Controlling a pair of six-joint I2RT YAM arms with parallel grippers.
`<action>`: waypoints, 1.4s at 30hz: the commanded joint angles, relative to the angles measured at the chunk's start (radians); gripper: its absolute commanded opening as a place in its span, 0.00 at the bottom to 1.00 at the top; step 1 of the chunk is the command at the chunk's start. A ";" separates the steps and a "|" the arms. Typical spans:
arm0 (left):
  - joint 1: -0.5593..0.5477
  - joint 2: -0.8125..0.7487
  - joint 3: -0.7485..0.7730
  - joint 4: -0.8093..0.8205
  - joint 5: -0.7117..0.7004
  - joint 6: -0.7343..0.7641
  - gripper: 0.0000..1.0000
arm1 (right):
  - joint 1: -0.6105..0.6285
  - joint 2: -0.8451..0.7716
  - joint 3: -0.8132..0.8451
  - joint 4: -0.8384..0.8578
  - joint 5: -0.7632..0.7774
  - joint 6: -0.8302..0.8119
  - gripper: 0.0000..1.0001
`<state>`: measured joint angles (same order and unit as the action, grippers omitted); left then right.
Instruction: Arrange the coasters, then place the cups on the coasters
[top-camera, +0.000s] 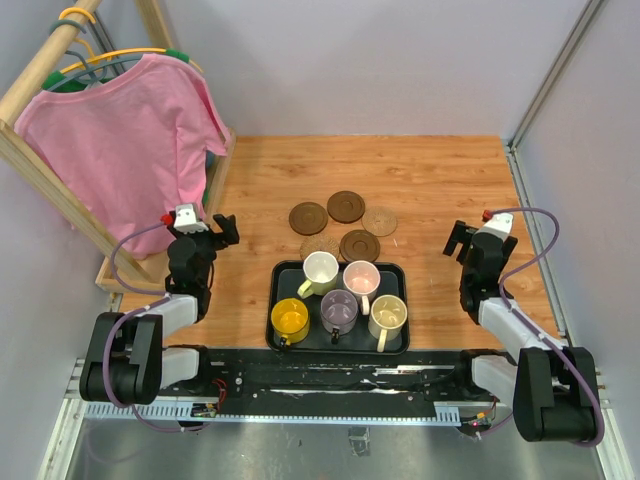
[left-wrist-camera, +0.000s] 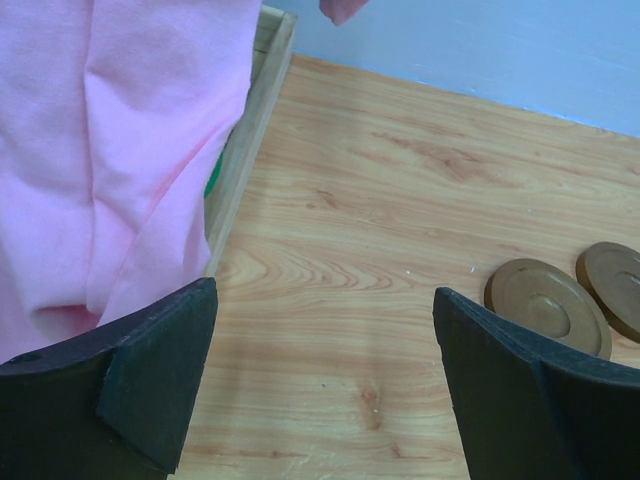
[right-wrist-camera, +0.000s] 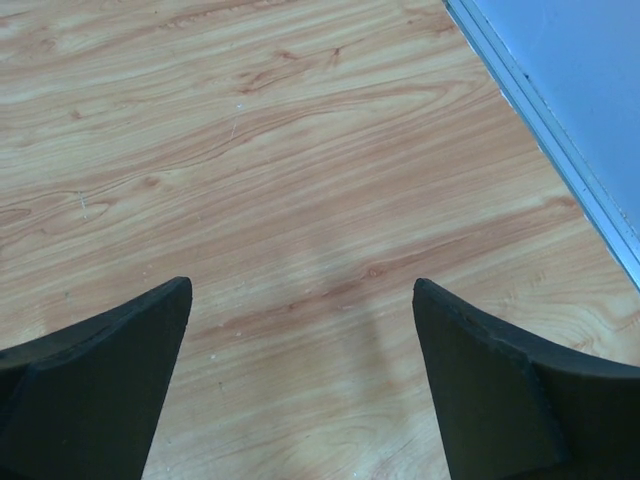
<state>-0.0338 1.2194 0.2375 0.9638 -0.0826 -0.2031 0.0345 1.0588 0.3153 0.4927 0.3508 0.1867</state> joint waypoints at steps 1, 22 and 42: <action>0.008 0.006 0.020 0.054 0.043 0.029 0.92 | -0.007 0.019 0.041 -0.011 -0.009 -0.007 0.88; 0.008 0.015 -0.009 0.205 0.241 -0.006 0.00 | -0.007 0.080 0.224 -0.073 -0.480 0.018 0.01; -0.120 0.485 0.362 0.294 0.556 -0.129 0.01 | 0.209 0.530 0.628 -0.296 -0.744 -0.020 0.01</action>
<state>-0.1135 1.6772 0.5625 1.2533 0.4370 -0.3759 0.1455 1.5612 0.8860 0.2714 -0.3813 0.2379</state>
